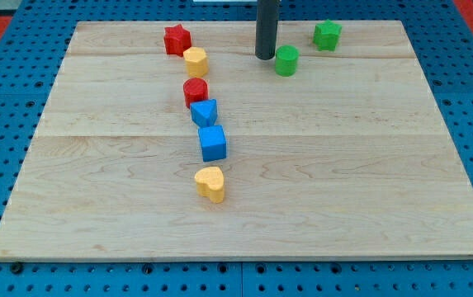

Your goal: Move green circle towards green star

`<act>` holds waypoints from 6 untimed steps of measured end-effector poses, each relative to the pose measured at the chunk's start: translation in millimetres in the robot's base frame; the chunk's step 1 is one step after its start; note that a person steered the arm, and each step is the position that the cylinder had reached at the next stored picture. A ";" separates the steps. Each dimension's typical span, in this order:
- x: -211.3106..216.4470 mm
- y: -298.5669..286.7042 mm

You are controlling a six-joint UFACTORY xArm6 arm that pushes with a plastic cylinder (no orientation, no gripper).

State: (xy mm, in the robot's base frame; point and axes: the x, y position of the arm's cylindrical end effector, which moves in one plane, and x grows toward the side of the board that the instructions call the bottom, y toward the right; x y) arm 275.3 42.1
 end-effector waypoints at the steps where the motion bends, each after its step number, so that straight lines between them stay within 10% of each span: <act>1: 0.0 -2.4; 6: 63.6 -27.9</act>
